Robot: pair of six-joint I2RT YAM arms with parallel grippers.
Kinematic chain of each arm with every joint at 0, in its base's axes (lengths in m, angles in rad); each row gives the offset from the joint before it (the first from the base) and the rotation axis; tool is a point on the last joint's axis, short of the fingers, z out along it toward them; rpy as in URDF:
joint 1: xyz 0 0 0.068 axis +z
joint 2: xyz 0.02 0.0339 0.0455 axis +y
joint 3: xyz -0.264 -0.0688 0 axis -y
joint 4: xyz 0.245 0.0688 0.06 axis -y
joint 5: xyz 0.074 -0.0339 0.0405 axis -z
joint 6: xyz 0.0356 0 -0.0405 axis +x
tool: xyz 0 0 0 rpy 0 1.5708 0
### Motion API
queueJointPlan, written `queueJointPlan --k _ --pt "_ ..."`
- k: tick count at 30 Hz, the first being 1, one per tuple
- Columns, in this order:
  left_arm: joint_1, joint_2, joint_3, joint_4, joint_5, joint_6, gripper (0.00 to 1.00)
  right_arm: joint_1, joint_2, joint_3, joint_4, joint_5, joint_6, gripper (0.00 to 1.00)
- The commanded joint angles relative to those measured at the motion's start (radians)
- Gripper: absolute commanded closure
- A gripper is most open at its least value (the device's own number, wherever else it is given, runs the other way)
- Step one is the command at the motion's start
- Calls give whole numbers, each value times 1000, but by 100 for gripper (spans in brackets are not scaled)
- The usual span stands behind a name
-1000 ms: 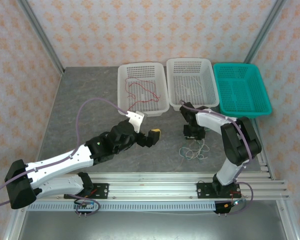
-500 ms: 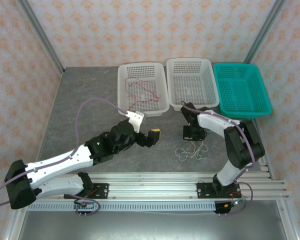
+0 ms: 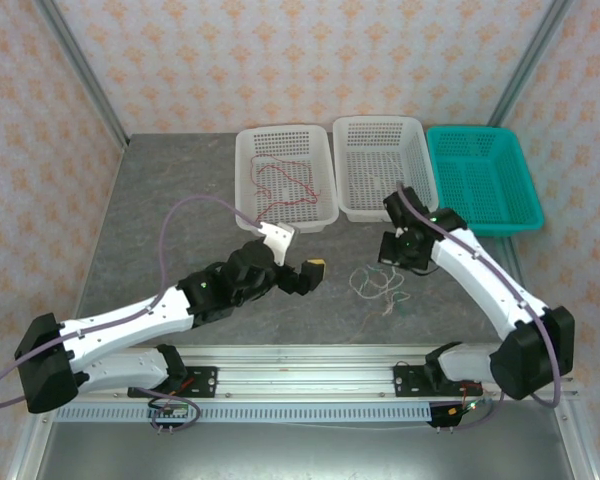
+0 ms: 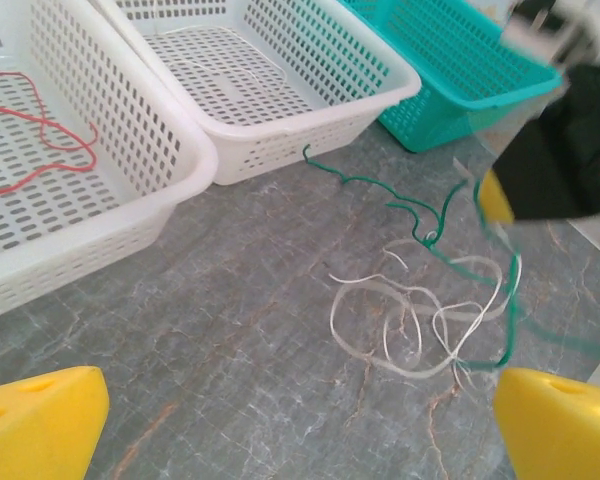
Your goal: Untangle the cables
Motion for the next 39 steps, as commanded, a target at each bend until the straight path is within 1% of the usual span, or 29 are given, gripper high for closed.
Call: queueJointPlan --k 1,3,4,6,7,9,11,13,16,19,20,22,24,27,28,29,31,32,33,36,39 --pt "3 20 51 66 63 -8 1 3 -31 99 -76 150 29 100" --pt "4 46 72 86 122 0 1 3 -10 119 -60 109 -16 100" --pt "3 60 85 88 135 -1 1 2 14 111 -54 75 -32 100" --pt "3 90 102 97 144 -10 1 8 119 113 -82 -42 -59 100" --pt "4 99 107 102 144 -15 1 17 165 117 -107 -80 -65 100" --pt "4 109 108 114 147 -26 1 47 207 92 -127 -114 -62 100" --pt "3 108 105 118 149 -32 1 65 177 21 -81 -162 -47 100" --pt "3 109 98 119 147 -33 1 67 146 -46 -48 -258 -42 100" --pt "4 121 96 122 147 -29 1 67 136 -65 -101 -324 -67 100" --pt "4 143 113 120 146 -26 1 67 73 -80 -84 -400 -65 100" --pt "4 155 123 117 151 -26 1 68 57 -72 -85 -409 -66 100" --pt "3 172 136 121 164 -30 1 67 54 -41 -116 -355 -67 100" --pt "4 197 143 144 212 -27 1 66 67 -10 -136 -305 -68 100" --pt "3 237 147 153 253 -50 1 67 76 -7 -95 -383 -56 100" --pt "3 241 142 157 257 -59 1 67 74 4 -92 -385 -49 100" --pt "4 238 126 175 263 -70 1 67 67 24 -92 -367 -46 100" --pt "3 218 88 222 271 -81 1 62 33 88 -81 -287 -31 100" --pt "4 207 73 243 280 -76 1 52 1 112 -46 -270 -14 100" --pt "4 200 66 260 296 -63 1 35 -36 121 14 -280 15 100" --pt "3 197 97 257 359 -4 1 -17 -110 135 205 -401 99 100" --pt "2 212 138 260 367 52 1 -22 -97 195 294 -475 125 100"
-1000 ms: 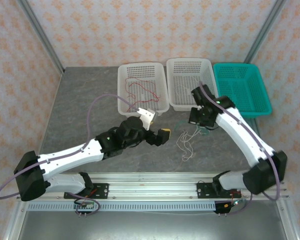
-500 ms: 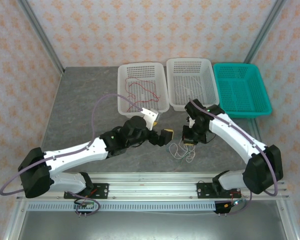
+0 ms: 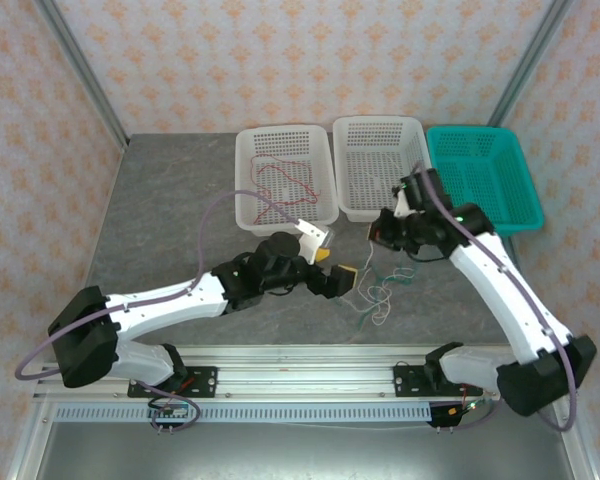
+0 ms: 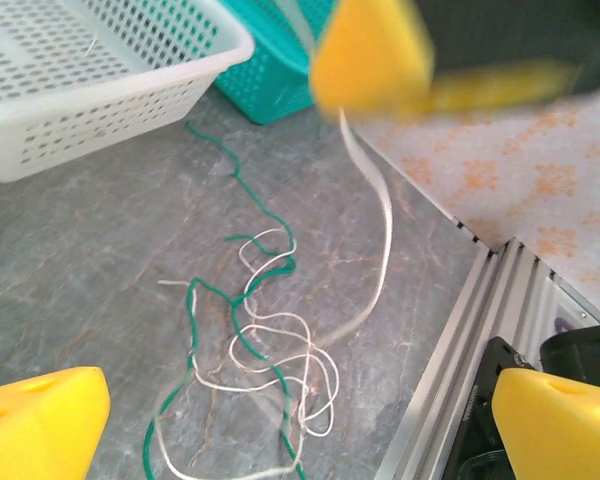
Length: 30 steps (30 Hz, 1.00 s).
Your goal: Untangle the cables
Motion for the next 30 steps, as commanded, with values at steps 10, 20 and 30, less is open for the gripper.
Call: queueJointPlan --k 10,20,30 --pt "7 204 253 11 -289 52 1 -1 6 233 259 -114 148 100" --pt "24 225 258 115 -262 -41 100 -22 -81 305 271 67 165 100" --pt "57 58 285 66 -214 -93 100 -43 -197 55 166 487 167 83"
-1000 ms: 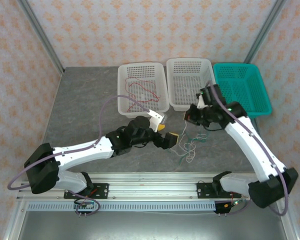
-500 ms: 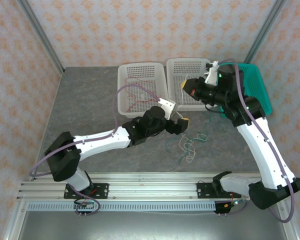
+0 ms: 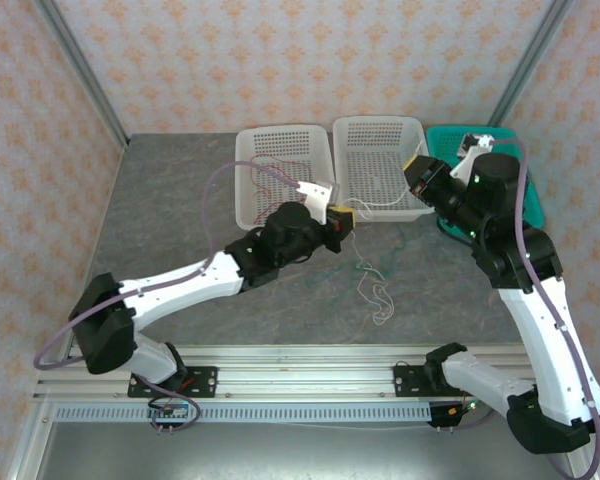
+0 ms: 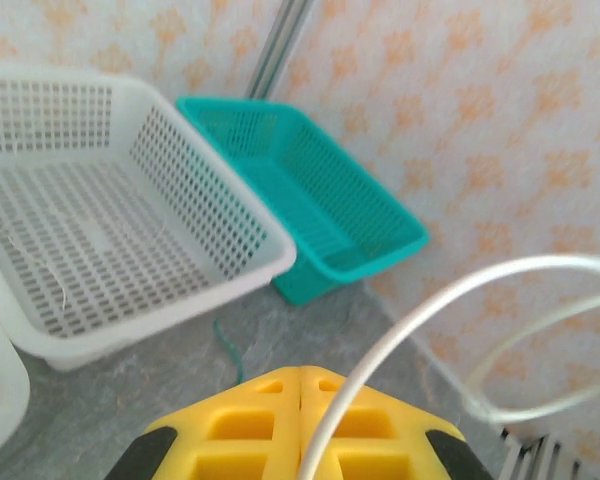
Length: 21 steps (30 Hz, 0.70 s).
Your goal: Untangle the cables
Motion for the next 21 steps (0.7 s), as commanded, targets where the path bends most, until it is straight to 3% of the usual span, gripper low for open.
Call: queueJointPlan --k 1,3,7,13,15,18,21 --pt "14 -59 67 -53 -25 -27 100 -9 -30 -133 -79 251 35 79" --pt "25 -69 110 -105 -37 -24 100 -9 -75 -242 -12 210 36 63" --pt "63 -80 148 -98 22 -81 100 -6 -168 -428 188 -90 -27 42" --pt "78 -74 231 -156 41 -102 100 43 -268 -689 457 -365 -153 36" --pt "78 -72 242 -148 73 -115 100 84 -268 -763 619 -400 -181 32" --pt "78 -71 252 -135 113 -154 100 145 -237 -849 910 -372 -255 15" --pt "78 -75 262 -145 127 -168 100 178 -121 -856 1138 -399 -373 14"
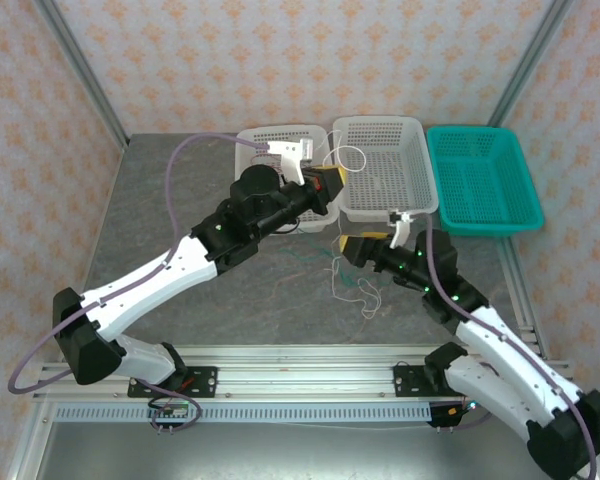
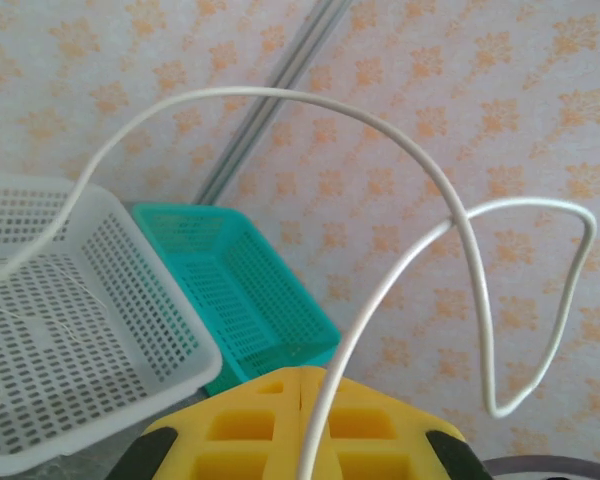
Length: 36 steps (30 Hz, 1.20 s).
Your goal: Untangle the cables
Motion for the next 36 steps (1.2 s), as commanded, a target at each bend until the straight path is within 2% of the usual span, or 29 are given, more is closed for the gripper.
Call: queueJointPlan --k 1,3,4,6,7,9,11,13,14,16,18,20,23,25,27,33,36 --pt "0 -11 39 -9 52 -38 100 32 104 13 406 -51 -187 17" --pt "0 -19 39 -3 66 -42 100 45 178 43 439 -26 -243 26" --pt "0 -23 39 -1 69 -42 100 47 209 61 443 -11 -253 39" --pt "0 -34 34 -12 49 -35 100 46 240 93 430 15 -244 86" --pt "0 -44 28 -28 23 -23 100 46 239 103 420 15 -230 100" --pt "0 -59 14 -81 -56 12 99 47 211 124 374 4 -156 100" --pt "0 -65 -17 -139 -146 76 70 47 169 182 232 -21 -86 100" --pt "7 -55 -63 -179 -178 101 47 46 134 248 58 -19 -57 100" --pt "14 -47 -90 -190 -165 105 41 41 118 274 -17 -10 -44 100" --pt "23 -39 -160 -166 -108 91 37 27 92 287 -82 22 6 100" --pt "23 -42 -242 -99 -27 70 27 3 79 273 -65 4 60 100" --pt "25 -39 -292 -73 56 56 13 -10 82 259 -25 -20 98 100" --pt "24 -25 -298 -176 54 56 2 -13 113 275 -5 -59 129 100" --pt "30 -15 -309 -223 26 44 0 -15 139 287 26 -100 155 100" --pt "44 -3 -342 -179 63 -2 0 -14 158 296 57 -124 181 100" --pt "65 126 -367 175 364 -180 2 -16 158 295 74 -89 189 100" --pt "65 185 -370 328 433 -257 2 -15 158 287 104 -110 202 100"
